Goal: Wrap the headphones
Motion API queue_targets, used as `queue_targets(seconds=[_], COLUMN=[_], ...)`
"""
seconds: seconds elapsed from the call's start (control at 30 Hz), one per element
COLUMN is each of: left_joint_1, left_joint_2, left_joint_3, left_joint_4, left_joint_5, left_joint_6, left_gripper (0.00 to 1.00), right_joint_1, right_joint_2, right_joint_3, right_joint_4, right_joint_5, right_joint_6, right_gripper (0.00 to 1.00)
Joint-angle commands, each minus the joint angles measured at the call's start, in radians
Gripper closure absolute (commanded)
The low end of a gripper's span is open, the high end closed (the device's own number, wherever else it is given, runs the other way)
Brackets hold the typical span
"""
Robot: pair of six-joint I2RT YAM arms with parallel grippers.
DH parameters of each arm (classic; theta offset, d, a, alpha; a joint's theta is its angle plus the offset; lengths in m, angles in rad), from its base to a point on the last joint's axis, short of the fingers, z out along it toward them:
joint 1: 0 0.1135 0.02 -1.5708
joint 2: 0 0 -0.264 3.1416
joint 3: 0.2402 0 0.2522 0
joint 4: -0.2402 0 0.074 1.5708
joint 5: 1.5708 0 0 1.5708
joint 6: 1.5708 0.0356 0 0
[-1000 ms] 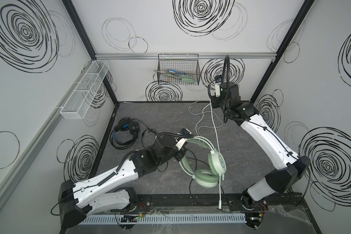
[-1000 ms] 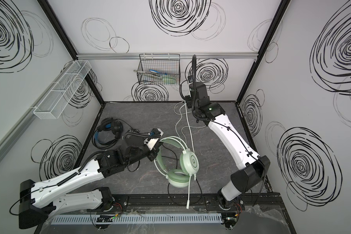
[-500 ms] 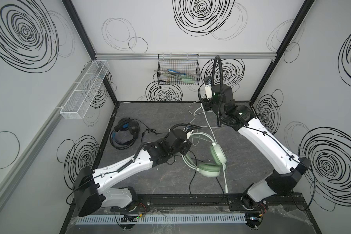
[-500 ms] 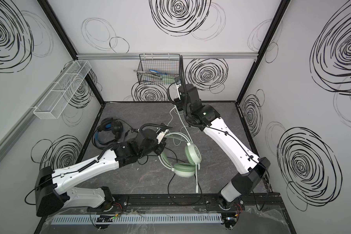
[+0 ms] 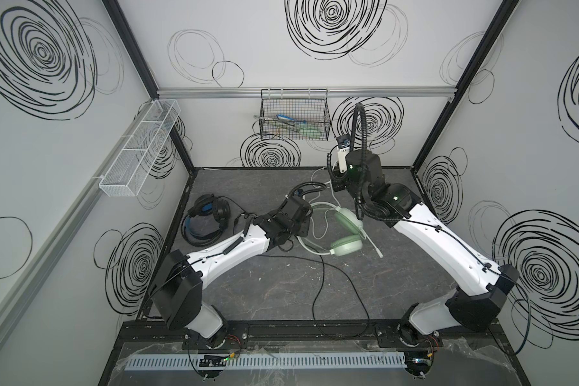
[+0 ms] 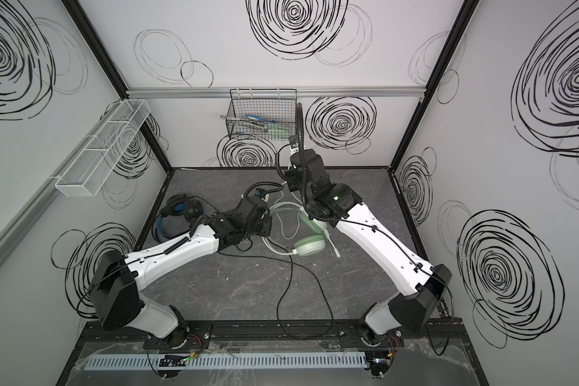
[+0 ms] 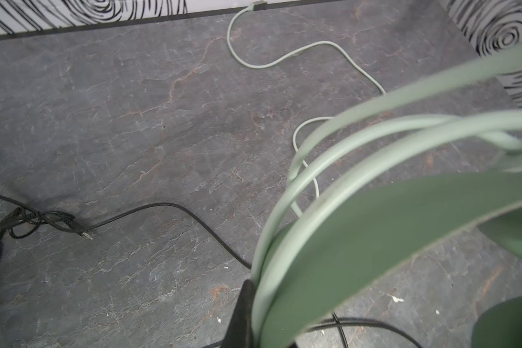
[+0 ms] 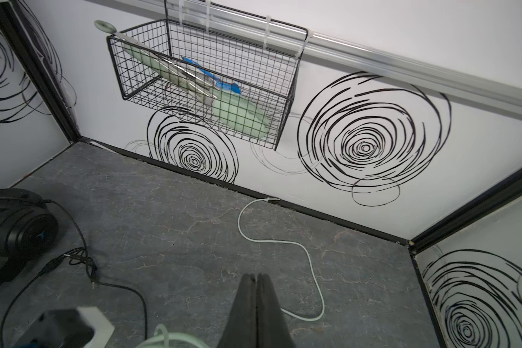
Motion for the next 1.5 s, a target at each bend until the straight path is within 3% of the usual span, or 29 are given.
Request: queue_targets(seconds=[0.0,0.1,0.4,0.57,0.67,0.77,0.83,0.9,0.97,1.13,1.47], left_joint_1=[0.048,0.078,0.141,0.177,0.191,0.199,0.208,0.215,0.216,0.210,0.214], left_joint_2=[0.025,0.053,0.060,0.004,-0.023,-0.060,-0.090,-0.119,-0.146,-0.189,-0.195], left_joint_3=[0.069,0.096,0.081,-0.001,-0.017,-0.022,-0.034,-0.039,-0.039,-0.019,0.105], left_joint_4=[0.115,0.151,0.320,0.475,0.498,0.462,0.451,0.442,0.434,0.426,0.389], left_joint_5=[0.078,0.149,0.379,0.423,0.432,0.423,0.427,0.442,0.432,0.371,0.263], left_joint_6=[-0.127,-0.169,-0.310,-0.351,-0.320,-0.268,-0.246,-0.234,-0.223,-0.176,-0.088], left_gripper=[1.00,1.00,1.00,1.00,1.00,1.00,1.00,1.00,1.00,1.00,1.00], right_joint_1=[0.036,0.041,0.075,0.089,0.093,0.091,0.086,0.081,0.075,0.075,0.092], right_joint_2=[-0.069,-0.093,-0.247,-0.353,-0.408,-0.435,-0.451,-0.472,-0.481,-0.526,-0.634], right_joint_3=[-0.048,-0.078,-0.309,-0.443,-0.502,-0.498,-0.477,-0.452,-0.424,-0.417,-0.534], right_joint_4=[0.100,0.106,0.200,0.258,0.269,0.260,0.248,0.232,0.201,0.115,0.129], right_joint_5=[-0.047,-0.085,-0.367,-0.482,-0.484,-0.461,-0.455,-0.468,-0.501,-0.550,-0.618], right_joint_6=[0.057,0.075,0.119,0.119,0.124,0.121,0.102,0.076,0.049,0.026,0.050], right_gripper=[1.00,1.00,1.00,1.00,0.98,0.86,0.69,0.42,0.29,0.22,0.16])
